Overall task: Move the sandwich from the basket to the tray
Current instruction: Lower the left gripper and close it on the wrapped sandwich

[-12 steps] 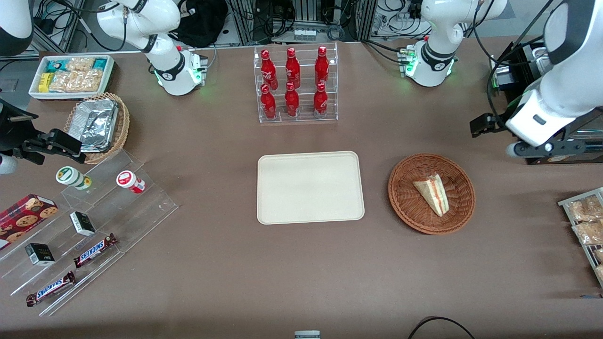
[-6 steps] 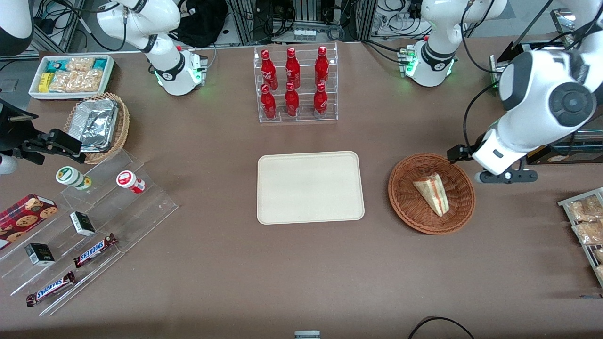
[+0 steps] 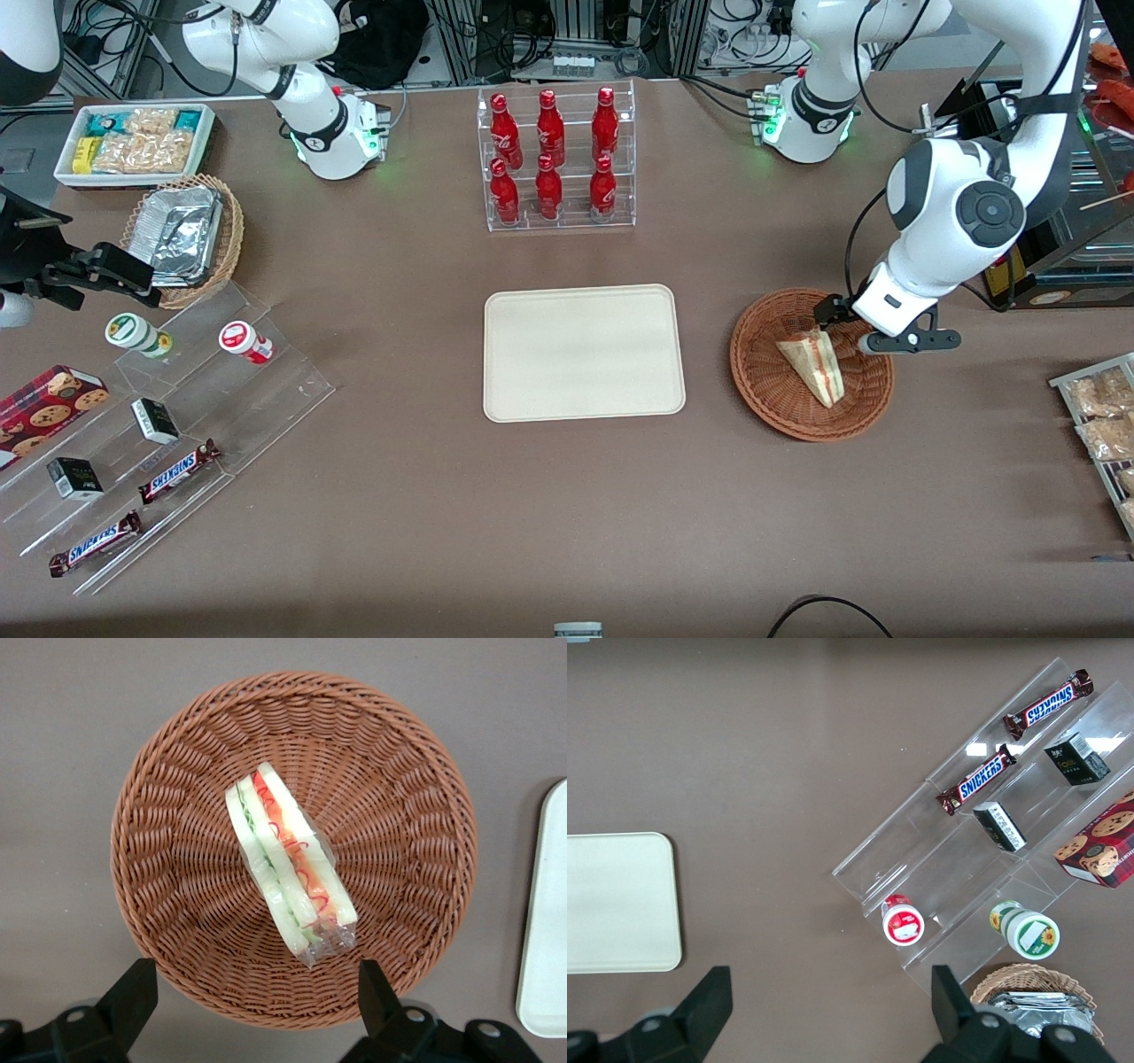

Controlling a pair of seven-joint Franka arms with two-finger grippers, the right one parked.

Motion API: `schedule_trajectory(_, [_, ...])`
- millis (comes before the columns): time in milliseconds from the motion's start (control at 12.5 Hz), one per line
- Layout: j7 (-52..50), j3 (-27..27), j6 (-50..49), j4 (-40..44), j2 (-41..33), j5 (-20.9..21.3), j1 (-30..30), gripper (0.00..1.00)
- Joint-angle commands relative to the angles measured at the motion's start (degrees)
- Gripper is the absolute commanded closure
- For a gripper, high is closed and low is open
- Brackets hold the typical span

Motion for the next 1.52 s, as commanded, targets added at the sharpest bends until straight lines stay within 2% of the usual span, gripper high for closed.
schedule_trajectory(0, [-7.22,-0.27,2.69,-1.00,0.22,0.60,-0.25,0.00])
schedule_trajectory(480, [-30.44,-0.36,8.58,-3.20,3.82,0.51,-2.72,0.00])
schedule_trajectory(1200, [-31.61,-0.10,12.98,-0.92,10.95,0.16,-2.01,0.01])
schedule_trajectory(1280, [-31.78,-0.10,12.98,-0.91,11.12,-0.02,-2.01,0.28])
schedule_trajectory(1360, [-32.56,-0.10,12.90,-0.83,11.04,-0.11,-2.01,0.66])
schedule_trajectory(1440, [-33.27,-0.10,12.46,0.13,11.13,-0.02,-2.01,0.84])
